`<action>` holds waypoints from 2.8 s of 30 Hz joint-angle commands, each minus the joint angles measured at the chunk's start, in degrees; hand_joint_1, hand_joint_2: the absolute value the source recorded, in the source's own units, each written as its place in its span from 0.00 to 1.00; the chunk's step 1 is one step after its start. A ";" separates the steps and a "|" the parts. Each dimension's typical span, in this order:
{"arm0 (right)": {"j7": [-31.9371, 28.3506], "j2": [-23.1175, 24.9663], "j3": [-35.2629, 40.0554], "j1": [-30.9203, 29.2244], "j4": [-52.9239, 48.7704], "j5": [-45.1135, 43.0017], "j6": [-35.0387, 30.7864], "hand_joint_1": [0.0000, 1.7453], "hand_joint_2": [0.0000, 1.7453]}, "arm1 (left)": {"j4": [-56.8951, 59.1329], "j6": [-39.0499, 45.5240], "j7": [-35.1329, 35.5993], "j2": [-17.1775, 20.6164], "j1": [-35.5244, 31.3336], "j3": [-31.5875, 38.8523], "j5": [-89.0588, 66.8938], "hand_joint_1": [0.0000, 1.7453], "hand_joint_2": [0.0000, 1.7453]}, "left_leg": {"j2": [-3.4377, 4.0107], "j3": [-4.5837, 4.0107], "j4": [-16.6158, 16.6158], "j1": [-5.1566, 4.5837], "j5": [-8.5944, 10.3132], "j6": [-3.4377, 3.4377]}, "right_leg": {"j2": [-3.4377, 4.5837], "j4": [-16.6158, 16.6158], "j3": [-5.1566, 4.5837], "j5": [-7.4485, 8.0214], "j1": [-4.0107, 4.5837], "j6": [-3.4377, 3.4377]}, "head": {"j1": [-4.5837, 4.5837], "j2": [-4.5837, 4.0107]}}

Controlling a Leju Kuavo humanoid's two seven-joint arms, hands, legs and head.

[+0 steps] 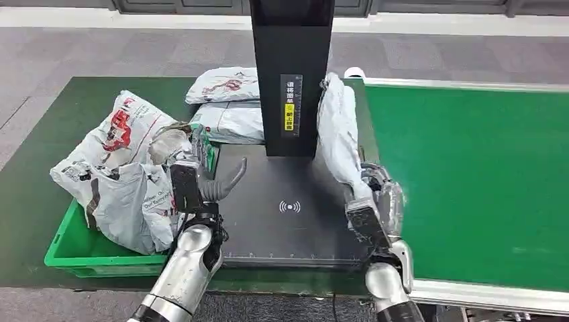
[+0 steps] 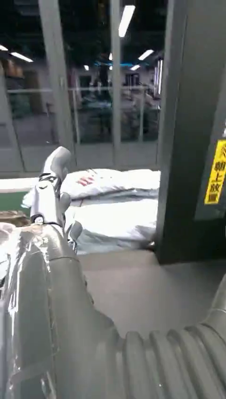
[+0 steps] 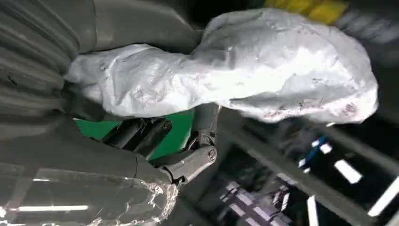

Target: Moved the parcel from conveyor to table for the left to box.

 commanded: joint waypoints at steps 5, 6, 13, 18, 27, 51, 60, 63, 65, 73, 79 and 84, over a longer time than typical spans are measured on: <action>7.55 -1.50 21.91 -6.25 11.83 0.03 11.40 1.00 1.00 | -1.07 4.84 -1.28 2.02 -0.58 -3.11 -1.37 0.00 1.00 | 0.58 0.21 -0.13 -0.03 -0.01 0.05 | 0.15 -0.12 0.08 0.10 -0.05 -0.03 | 0.00 0.00; 7.36 -1.60 21.93 -6.28 12.03 -0.14 11.26 1.00 1.00 | -1.03 4.88 -1.30 2.05 -0.56 -3.17 -1.31 0.00 1.00 | 0.34 0.15 -0.08 0.00 -0.01 0.02 | 0.05 -0.09 0.08 0.06 -0.03 -0.01 | 0.00 0.00; 20.31 -2.57 22.94 -7.43 20.73 8.01 16.45 0.00 0.00 | -5.96 9.13 -3.71 2.61 1.72 -4.51 -0.67 0.00 1.00 | 0.43 0.29 -0.19 -0.06 -0.01 0.08 | 0.02 -0.23 0.22 0.08 0.00 0.01 | 0.00 0.00; 16.71 -2.72 18.80 -4.40 12.86 6.37 12.81 0.00 0.00 | -9.99 13.76 -4.70 2.52 4.25 -5.21 -2.48 0.00 1.00 | 0.26 0.08 -0.07 -0.07 -0.02 0.06 | -0.10 -0.08 0.04 0.01 -0.04 0.01 | 0.00 0.00; 2.90 -3.18 11.85 0.20 3.34 -6.63 6.98 0.00 0.00 | -2.40 11.83 -1.08 4.78 1.93 -10.08 -8.83 0.00 1.00 | 0.11 0.07 -0.06 -0.14 0.01 0.06 | -0.26 -0.06 0.01 -0.01 -0.07 0.01 | 0.00 0.00; -0.81 -0.07 1.55 -2.26 8.44 -30.57 22.71 0.00 0.00 | 36.76 -18.06 18.99 3.65 -8.45 -33.58 -50.30 0.79 1.00 | 0.53 0.18 -0.13 -0.22 0.03 0.10 | 0.07 -0.17 0.02 0.16 -0.13 0.01 | 0.00 0.00; 0.80 0.29 -0.30 2.45 3.21 -28.29 23.53 0.00 0.00 | 34.19 -13.81 21.56 4.48 -9.71 -31.30 -52.68 1.00 1.00 | 0.28 0.46 -0.06 -0.19 -0.09 0.12 | -0.10 -0.07 0.43 -0.01 -0.13 0.03 | 0.02 0.00; 0.87 0.57 -0.74 2.16 3.47 -28.05 23.82 0.00 0.00 | 33.36 -13.46 21.50 4.59 -9.19 -30.85 -53.40 1.00 1.00 | 0.48 0.46 -0.15 -0.22 -0.05 0.12 | 0.00 -0.12 0.38 0.08 -0.14 0.00 | 0.00 0.00; 0.63 0.63 -1.65 3.57 1.71 -28.05 23.83 0.00 0.00 | 30.28 -3.84 21.04 5.44 -9.52 -30.50 -56.56 1.00 1.00 | 0.49 0.49 -0.14 -0.21 -0.06 0.11 | -0.02 -0.12 0.45 0.07 -0.12 -0.03 | 0.00 0.00; 1.55 0.51 -0.05 4.53 -0.41 -28.87 23.68 0.00 0.00 | -19.18 24.07 21.07 4.07 -1.19 -6.53 -70.28 1.00 1.00 | 0.44 0.11 0.12 -0.15 -0.03 0.05 | -0.15 0.13 -0.02 0.03 -0.05 -0.09 | -0.02 0.00; -0.26 -0.31 3.05 0.82 6.33 -31.58 23.51 0.00 0.00 | -39.84 24.07 23.75 6.73 -0.66 3.89 -86.02 1.00 1.00 | 1.00 0.04 0.07 -0.14 -0.05 0.02 | 0.45 0.11 -0.26 0.13 -0.08 -0.11 | 0.00 0.00; -0.30 -0.84 3.64 0.97 6.18 -31.88 23.22 0.00 0.00 | -38.08 24.07 20.95 10.74 0.53 13.14 -86.02 1.00 1.00 | 1.08 0.29 -0.27 -0.17 0.02 -0.05 | 0.47 -0.10 -0.08 0.21 -0.06 -0.19 | -0.02 0.00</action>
